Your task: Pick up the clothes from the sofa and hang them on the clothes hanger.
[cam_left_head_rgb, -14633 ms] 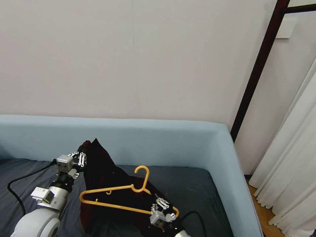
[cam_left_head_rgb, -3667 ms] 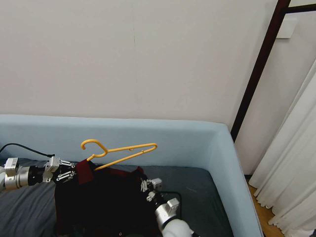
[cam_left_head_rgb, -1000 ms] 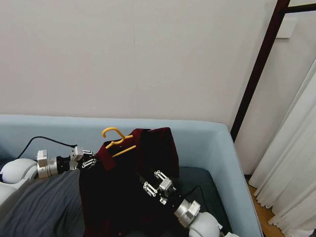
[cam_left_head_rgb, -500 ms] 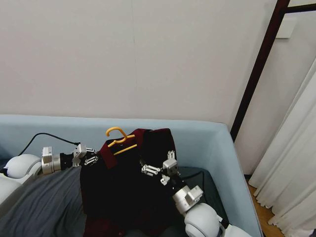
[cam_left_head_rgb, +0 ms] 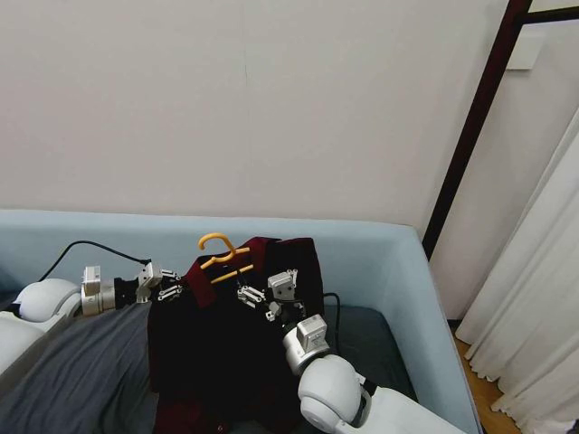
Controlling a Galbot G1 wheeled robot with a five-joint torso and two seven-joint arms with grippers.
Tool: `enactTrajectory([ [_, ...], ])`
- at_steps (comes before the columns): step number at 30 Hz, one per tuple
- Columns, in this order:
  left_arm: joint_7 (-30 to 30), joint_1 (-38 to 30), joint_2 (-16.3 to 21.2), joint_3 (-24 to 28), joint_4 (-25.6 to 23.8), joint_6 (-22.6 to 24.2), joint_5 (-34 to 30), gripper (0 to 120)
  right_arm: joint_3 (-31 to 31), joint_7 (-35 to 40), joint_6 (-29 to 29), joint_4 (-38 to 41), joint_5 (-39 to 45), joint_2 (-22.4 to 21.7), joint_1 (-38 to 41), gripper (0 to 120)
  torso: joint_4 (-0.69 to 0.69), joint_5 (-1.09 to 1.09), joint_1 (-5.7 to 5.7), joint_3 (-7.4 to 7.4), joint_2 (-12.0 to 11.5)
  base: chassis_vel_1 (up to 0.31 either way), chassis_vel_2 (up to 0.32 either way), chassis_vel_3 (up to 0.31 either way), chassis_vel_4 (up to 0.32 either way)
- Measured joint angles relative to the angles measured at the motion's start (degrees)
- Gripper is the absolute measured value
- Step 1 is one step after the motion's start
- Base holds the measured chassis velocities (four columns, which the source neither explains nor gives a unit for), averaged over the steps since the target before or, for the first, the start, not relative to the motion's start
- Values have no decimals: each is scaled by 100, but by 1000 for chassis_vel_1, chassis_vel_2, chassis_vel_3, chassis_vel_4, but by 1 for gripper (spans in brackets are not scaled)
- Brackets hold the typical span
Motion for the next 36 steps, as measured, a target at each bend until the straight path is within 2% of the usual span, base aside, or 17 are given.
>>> enactTrajectory([
  [2,8,-1,1,-2,38,-48,0,2,36,-25,116,-95,-9,17,-12,59,0,0,0,0,0,0,0,0,0],
  [3,8,-1,1,-2,38,-48,0,2,36,-25,116,-95,-9,17,-12,59,0,0,0,0,0,0,0,0,0],
  [7,34,-14,-13,-8,117,-103,51,2,134,-275,596,-153,48,24,-48,41,0,1,0,0,0,0,0,0,0],
  [8,34,-14,-13,-8,117,-103,51,2,134,-275,596,-153,48,24,-48,41,0,1,0,0,0,0,0,0,0],
  [10,62,-20,-33,-8,147,-119,94,2,163,-402,782,-164,53,28,-69,34,0,1,0,0,0,0,0,0,0],
  [18,99,-71,-82,-1,205,-127,130,2,212,-625,887,-95,121,-37,-165,2,0,1,0,0,0,0,0,0,0],
  [24,107,-115,-78,8,219,-129,130,2,297,-886,1078,-151,88,-77,-213,0,0,1,0,0,0,0,0,0,0],
  [28,113,-147,-46,11,245,-136,124,2,406,-1955,1712,-203,135,-148,-288,0,0,1,0,0,0,0,0,0,0],
  [29,113,-147,-46,11,245,-136,124,2,406,-1955,1712,-203,135,-148,-288,0,0,1,0,0,0,0,0,0,0],
  [33,111,-162,8,7,215,-139,88,2,391,-2966,2073,-174,239,-235,-408,0,0,1,0,0,0,0,0,0,0],
  [36,104,-165,36,5,171,-138,55,2,375,-3215,2128,-197,147,-249,-472,0,0,1,0,0,0,0,0,0,0],
])
